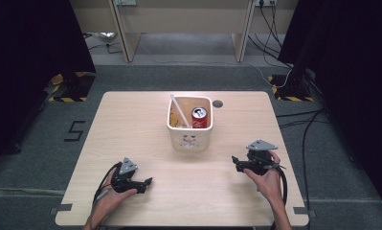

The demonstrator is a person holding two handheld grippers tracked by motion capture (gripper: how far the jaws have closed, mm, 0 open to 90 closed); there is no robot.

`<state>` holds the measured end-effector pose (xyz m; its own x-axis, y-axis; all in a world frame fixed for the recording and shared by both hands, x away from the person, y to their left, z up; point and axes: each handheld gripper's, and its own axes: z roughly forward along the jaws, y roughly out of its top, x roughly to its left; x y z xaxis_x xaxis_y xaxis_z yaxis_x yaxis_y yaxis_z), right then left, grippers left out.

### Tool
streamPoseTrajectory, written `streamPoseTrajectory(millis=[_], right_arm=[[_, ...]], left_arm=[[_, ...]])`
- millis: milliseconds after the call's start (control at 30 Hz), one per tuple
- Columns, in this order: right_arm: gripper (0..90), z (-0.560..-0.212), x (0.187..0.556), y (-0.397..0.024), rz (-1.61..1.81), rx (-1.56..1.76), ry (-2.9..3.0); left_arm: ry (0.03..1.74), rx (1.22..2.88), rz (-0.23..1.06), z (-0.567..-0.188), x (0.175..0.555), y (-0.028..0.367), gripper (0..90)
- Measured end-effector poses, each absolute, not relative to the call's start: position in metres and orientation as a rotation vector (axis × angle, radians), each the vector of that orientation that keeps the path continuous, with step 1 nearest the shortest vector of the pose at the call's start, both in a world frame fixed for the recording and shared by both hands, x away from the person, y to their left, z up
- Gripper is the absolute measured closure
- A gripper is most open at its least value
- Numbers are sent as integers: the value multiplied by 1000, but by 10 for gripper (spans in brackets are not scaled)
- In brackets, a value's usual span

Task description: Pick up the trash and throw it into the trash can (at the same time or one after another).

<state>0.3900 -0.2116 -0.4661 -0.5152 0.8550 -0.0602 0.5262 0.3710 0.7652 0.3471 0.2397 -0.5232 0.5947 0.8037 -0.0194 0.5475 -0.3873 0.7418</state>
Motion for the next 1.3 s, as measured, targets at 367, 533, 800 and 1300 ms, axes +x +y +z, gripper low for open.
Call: streamPoseTrajectory(millis=[367,533,800,1300], right_arm=[[207,-479,386,-209,954,1206,2215],[207,-482,385,-205,950,1197,2227],[207,-490,383,-196,938,1186,2255],[202,-501,374,-194,903,1189,2290]], left_arm=[[1066,2091,450,-523,347,240,134],[1066,2092,450,-523,347,240,134],[1062,2094,449,-523,347,240,134],[1064,2091,449,-523,347,240,134]])
